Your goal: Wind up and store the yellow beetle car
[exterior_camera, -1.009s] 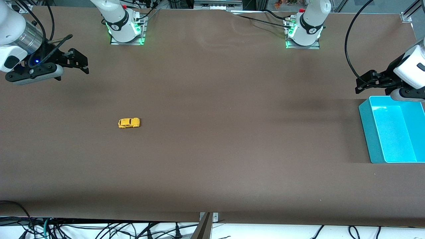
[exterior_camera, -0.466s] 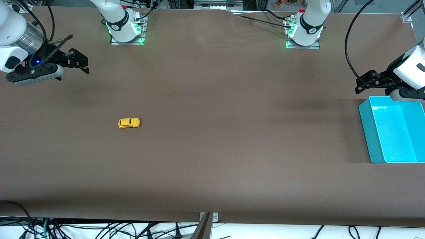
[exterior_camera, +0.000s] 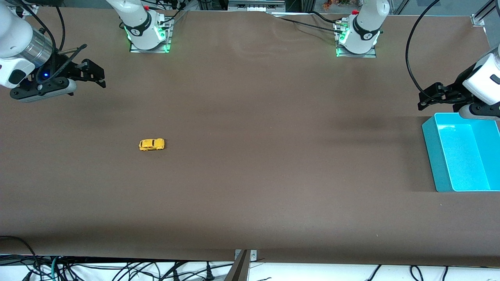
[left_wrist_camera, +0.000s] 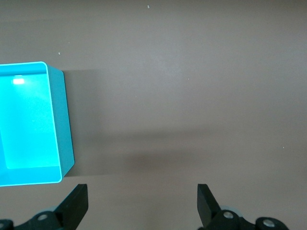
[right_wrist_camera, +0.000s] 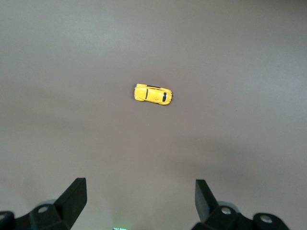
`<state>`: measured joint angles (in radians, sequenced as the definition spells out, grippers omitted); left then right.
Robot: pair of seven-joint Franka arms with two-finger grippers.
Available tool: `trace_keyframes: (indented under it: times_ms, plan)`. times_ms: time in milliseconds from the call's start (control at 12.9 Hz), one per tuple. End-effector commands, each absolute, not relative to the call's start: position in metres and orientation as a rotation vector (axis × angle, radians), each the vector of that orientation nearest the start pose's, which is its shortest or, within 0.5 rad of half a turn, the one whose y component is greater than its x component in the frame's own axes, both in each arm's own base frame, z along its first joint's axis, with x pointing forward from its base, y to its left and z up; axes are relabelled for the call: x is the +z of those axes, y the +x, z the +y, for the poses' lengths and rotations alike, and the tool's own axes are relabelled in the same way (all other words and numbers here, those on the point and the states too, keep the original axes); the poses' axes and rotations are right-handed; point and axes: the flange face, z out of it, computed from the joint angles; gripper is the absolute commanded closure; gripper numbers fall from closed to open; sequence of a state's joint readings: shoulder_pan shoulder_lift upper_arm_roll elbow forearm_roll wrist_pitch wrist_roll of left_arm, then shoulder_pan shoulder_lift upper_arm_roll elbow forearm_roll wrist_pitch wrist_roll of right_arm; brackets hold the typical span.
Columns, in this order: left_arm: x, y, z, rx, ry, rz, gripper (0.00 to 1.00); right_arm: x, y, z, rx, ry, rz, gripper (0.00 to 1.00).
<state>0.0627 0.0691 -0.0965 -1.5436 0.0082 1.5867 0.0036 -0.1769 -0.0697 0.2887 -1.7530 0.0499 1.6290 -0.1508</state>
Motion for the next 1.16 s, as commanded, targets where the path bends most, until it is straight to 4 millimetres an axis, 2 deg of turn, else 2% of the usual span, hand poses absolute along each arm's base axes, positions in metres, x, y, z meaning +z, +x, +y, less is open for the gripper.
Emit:
trace_keyframes:
  times_ms: [0, 698, 1009, 1086]
  plan:
    - [0.603, 0.575, -0.016, 0.043, -3.156, 0.084, 0.00, 0.581, 0.527, 0.067, 0.099, -3.083, -0.393, 0.00]
    - [0.603, 0.575, -0.016, 0.043, -3.170, 0.082, 0.00, 0.578, 0.528, 0.064, 0.109, -3.100, -0.408, 0.00]
    - [0.603, 0.575, -0.016, 0.043, -3.170, 0.082, 0.00, 0.565, 0.527, 0.067, 0.169, -3.090, -0.430, 0.00]
    - [0.603, 0.575, -0.016, 0.043, -3.170, 0.082, 0.00, 0.554, 0.530, 0.068, 0.186, -3.082, -0.435, 0.00]
